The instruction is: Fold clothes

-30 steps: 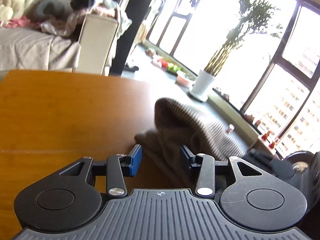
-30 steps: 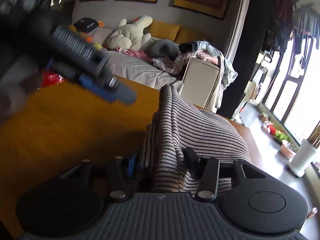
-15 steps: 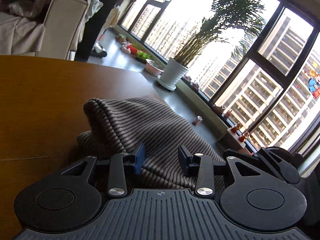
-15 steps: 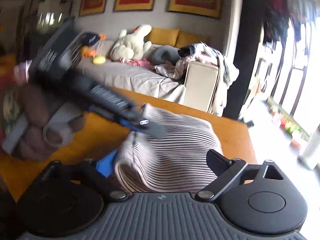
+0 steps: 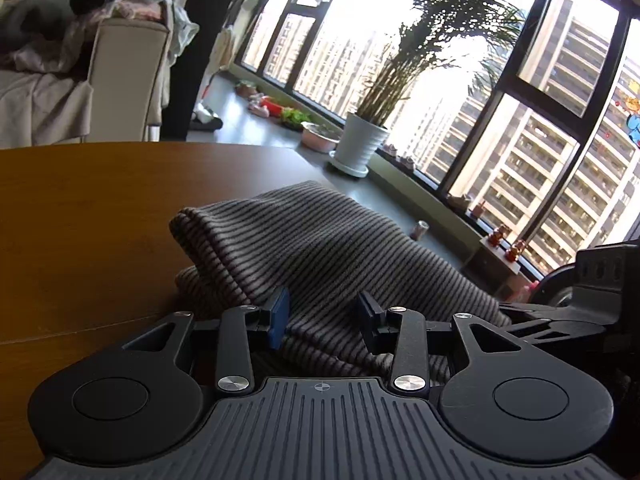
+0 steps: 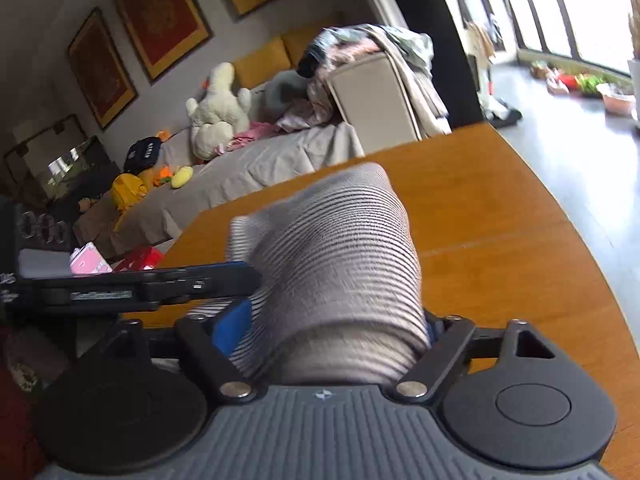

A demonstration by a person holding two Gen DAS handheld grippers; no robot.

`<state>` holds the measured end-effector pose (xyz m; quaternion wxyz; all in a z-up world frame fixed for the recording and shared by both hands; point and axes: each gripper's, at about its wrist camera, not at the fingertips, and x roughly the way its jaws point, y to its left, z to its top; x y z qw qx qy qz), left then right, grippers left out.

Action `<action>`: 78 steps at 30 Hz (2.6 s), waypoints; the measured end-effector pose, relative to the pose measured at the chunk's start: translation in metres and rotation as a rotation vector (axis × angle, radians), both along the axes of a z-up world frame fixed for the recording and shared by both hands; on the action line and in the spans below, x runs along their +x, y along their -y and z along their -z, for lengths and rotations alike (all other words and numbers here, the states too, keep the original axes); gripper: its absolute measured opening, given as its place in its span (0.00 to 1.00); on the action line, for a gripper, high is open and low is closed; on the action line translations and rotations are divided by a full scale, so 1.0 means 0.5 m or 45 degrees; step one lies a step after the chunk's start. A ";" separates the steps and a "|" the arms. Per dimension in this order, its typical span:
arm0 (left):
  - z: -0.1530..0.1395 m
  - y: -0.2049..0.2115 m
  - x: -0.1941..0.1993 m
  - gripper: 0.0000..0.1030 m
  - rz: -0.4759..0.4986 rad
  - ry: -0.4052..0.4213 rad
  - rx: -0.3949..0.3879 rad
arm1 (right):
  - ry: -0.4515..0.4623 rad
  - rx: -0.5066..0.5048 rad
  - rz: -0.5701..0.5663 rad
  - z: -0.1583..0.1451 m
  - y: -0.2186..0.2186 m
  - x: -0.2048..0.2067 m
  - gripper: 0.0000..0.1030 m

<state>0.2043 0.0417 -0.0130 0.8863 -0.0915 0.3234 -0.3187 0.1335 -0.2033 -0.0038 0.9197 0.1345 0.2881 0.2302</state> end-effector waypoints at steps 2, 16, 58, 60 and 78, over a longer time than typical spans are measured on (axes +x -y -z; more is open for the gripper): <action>-0.002 -0.013 0.003 0.44 -0.023 -0.006 0.000 | 0.089 -0.002 -0.055 -0.033 -0.005 -0.027 0.61; 0.009 -0.011 0.002 0.46 -0.019 -0.009 -0.002 | 0.026 -0.210 0.051 -0.007 -0.016 -0.043 1.00; 0.018 0.006 -0.024 0.61 0.000 0.034 0.057 | -0.152 -0.091 -0.082 -0.039 0.024 0.074 0.99; 0.018 0.007 -0.023 0.62 0.000 0.032 0.056 | -0.207 -0.077 -0.099 -0.013 0.021 0.058 0.99; 0.008 -0.013 -0.016 0.74 -0.080 -0.024 0.105 | -0.204 -0.073 -0.111 0.034 -0.049 -0.001 0.66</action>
